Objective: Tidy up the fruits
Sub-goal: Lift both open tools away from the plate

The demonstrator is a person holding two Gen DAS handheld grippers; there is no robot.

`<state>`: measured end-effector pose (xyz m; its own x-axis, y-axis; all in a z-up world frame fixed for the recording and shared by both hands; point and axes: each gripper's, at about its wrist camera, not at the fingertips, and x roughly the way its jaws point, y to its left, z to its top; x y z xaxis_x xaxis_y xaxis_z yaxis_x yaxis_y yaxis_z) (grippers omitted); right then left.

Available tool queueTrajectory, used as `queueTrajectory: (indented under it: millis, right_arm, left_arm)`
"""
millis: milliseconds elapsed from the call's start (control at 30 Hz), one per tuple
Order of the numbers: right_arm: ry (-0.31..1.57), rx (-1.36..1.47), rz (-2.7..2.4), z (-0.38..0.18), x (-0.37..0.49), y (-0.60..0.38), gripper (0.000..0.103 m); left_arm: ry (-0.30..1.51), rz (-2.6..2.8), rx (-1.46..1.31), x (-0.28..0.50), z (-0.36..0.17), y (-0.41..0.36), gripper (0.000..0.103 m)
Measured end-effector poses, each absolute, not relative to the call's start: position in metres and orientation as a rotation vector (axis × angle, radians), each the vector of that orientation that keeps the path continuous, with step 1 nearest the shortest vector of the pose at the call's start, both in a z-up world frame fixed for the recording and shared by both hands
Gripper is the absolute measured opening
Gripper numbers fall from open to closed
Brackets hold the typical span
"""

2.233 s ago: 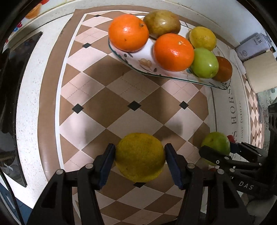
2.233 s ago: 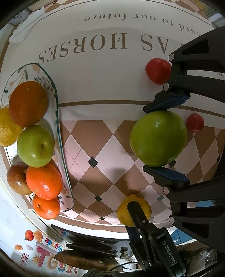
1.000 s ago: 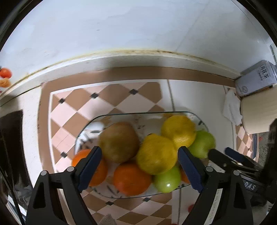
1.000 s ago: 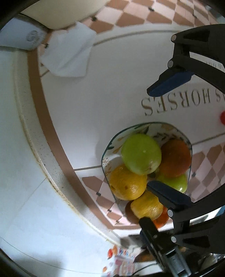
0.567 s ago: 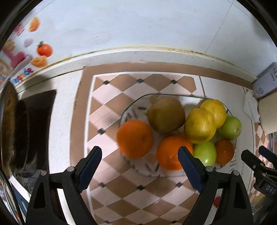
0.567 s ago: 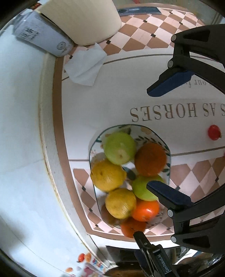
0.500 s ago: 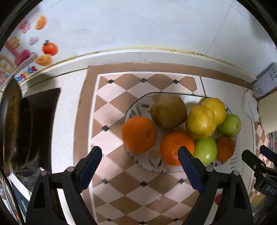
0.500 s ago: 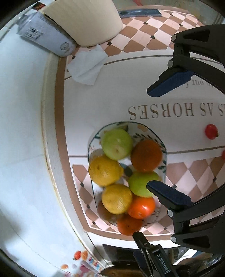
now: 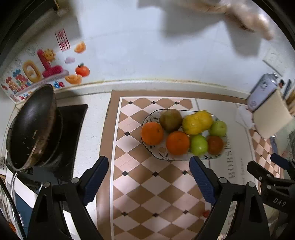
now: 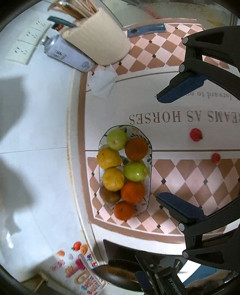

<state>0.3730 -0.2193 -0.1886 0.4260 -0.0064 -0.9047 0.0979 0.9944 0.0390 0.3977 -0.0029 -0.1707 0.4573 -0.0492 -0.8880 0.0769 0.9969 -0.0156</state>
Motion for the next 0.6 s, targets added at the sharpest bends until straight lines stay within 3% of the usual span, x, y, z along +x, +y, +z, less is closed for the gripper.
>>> queueTrajectory:
  millis: [600]
  right_arm:
    - [0.942,0.096,-0.053,-0.091,0.259,-0.201,0.099]
  left_arm:
    - [0.953,-0.110,0.010,0.299,-0.096,0.009,0.090]
